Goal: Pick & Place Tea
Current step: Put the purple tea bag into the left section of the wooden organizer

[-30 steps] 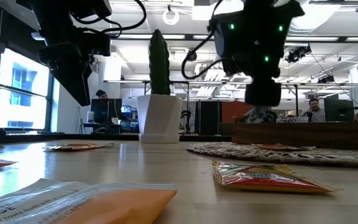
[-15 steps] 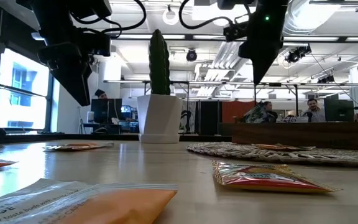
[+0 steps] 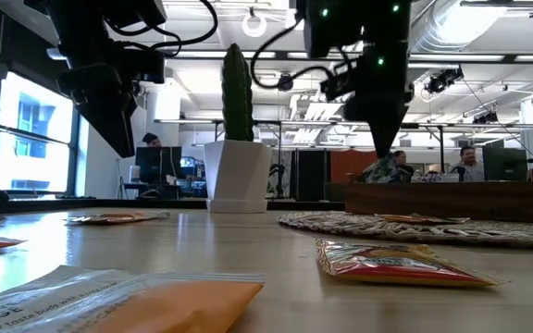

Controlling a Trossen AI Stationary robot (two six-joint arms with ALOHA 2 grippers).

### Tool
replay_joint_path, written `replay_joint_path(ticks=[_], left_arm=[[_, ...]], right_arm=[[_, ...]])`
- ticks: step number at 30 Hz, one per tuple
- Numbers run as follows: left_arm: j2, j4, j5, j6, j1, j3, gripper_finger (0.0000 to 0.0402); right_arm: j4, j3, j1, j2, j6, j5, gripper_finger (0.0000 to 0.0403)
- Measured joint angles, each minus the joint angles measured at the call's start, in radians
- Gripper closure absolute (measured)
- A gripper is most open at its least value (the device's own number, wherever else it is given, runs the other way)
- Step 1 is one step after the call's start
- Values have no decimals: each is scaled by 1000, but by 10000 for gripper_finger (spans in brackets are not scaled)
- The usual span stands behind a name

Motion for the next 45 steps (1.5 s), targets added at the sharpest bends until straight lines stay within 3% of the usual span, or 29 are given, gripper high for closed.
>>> replay_joint_path(ticks=[4,9,14,20,45], left_arm=[[0,0,-1,0,0,0,220],[0,0,-1,0,0,0,220],[0,0,-2,0,0,0,220],[0,2,-7,6,0,0,220],[0,2,-7,7,0,0,220]], right_arm=[[4,0,-40,19,-3,-4,400],[11,-6,-88,27,3,-81,401],[44,-93,-111,27,26,-94,401],[114,-161,-118,24,-15,22,402],[194,-122,-157,23,-184,36,402]])
